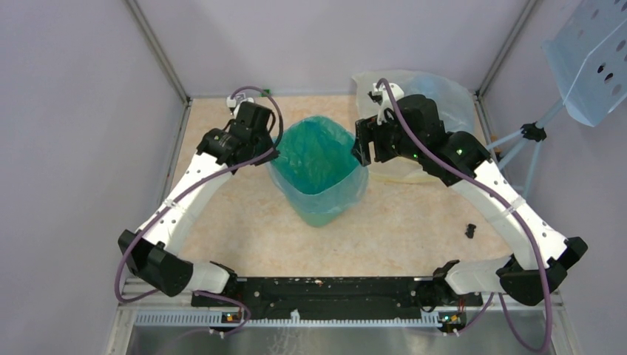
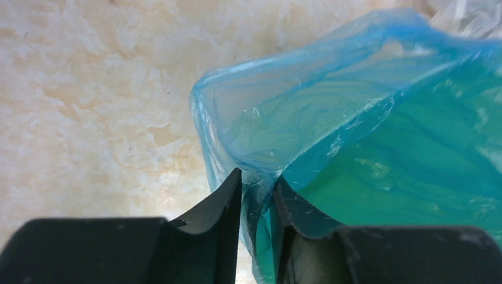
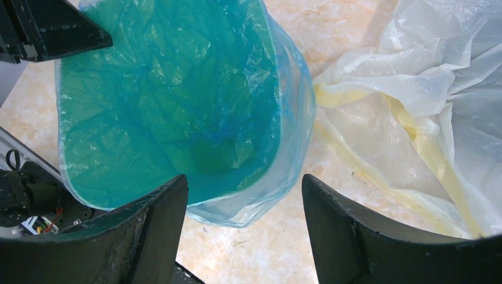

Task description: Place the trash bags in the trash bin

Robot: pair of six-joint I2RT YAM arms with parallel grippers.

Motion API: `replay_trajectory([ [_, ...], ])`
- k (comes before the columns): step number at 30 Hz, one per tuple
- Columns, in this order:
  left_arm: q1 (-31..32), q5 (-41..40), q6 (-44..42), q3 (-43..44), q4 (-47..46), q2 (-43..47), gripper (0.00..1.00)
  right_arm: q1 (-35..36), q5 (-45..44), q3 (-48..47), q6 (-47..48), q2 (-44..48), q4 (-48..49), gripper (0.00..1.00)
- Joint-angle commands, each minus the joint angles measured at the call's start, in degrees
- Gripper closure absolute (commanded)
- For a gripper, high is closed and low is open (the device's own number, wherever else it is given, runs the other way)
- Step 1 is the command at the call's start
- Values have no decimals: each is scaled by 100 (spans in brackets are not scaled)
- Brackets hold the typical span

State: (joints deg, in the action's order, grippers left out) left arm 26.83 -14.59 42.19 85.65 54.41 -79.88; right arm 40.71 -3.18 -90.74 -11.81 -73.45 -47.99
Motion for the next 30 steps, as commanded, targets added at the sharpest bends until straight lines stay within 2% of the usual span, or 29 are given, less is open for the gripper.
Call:
replay_trajectory([
  [1, 3, -3, -36, -443, -175, 397, 77, -28, -3, 5, -90, 170, 115, 30],
  [5, -1, -295, -225, -373, -268, 327, 99, -28, 40, 1, -147, 154, 85, 30],
  [11, -66, -1036, -670, 280, -477, -84, 100, -45, -492, 175, -434, 224, 14, 31],
  [15, -382, -1097, -1164, 943, -520, -580, 100, -131, -561, 747, -673, 556, 326, 31],
  [22, -1366, -73, -1688, 1617, -854, -1369, 100, -155, -698, 2147, -1015, 1261, 1197, 31],
  [30, -1470, 1246, -1664, 2297, -1218, -2215, 98, -158, -499, 4444, -1356, 2567, 3502, 24],
])
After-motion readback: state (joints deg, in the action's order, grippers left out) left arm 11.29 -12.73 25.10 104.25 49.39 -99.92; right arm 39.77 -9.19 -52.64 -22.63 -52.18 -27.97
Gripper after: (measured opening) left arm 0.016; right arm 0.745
